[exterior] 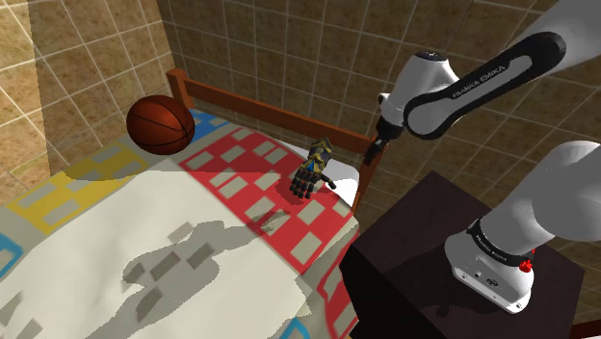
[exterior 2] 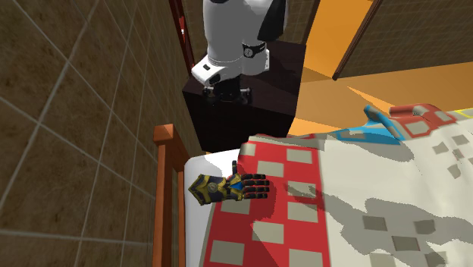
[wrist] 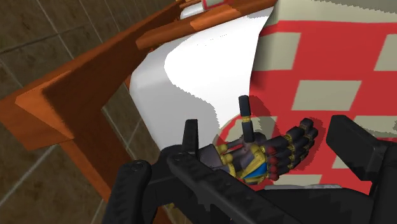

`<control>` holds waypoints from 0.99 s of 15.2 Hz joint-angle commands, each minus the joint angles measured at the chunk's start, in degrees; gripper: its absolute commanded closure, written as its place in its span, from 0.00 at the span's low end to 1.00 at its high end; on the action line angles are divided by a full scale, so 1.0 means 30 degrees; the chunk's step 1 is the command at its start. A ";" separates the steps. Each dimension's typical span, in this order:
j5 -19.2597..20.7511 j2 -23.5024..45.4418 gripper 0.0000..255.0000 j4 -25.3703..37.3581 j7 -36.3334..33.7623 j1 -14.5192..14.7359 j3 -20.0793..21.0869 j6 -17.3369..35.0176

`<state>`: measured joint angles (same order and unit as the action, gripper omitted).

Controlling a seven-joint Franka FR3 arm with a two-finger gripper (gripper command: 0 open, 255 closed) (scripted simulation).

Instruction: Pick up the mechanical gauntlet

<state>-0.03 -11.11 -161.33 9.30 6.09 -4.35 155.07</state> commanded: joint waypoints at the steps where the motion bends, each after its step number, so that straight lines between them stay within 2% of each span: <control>1: -0.0593 0.2034 0.00 0.0450 0.0522 0.0428 -0.0025 0.2151; 3: -0.1665 0.4002 0.00 0.0978 0.1451 0.0824 0.0044 0.4032; 5: -0.3295 0.5961 0.00 0.1682 0.2840 0.0850 0.0600 0.5726; 8: -0.5190 0.8815 0.00 0.3013 0.4673 -0.0237 0.2407 0.7962; 11: -0.5268 1.1545 0.00 0.4536 0.5240 -0.1184 0.3665 0.9884; 15: -0.4864 1.4360 0.00 0.6322 0.5472 -0.1490 0.4173 1.1568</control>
<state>-14.77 30.39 -143.01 25.64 1.78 7.77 188.44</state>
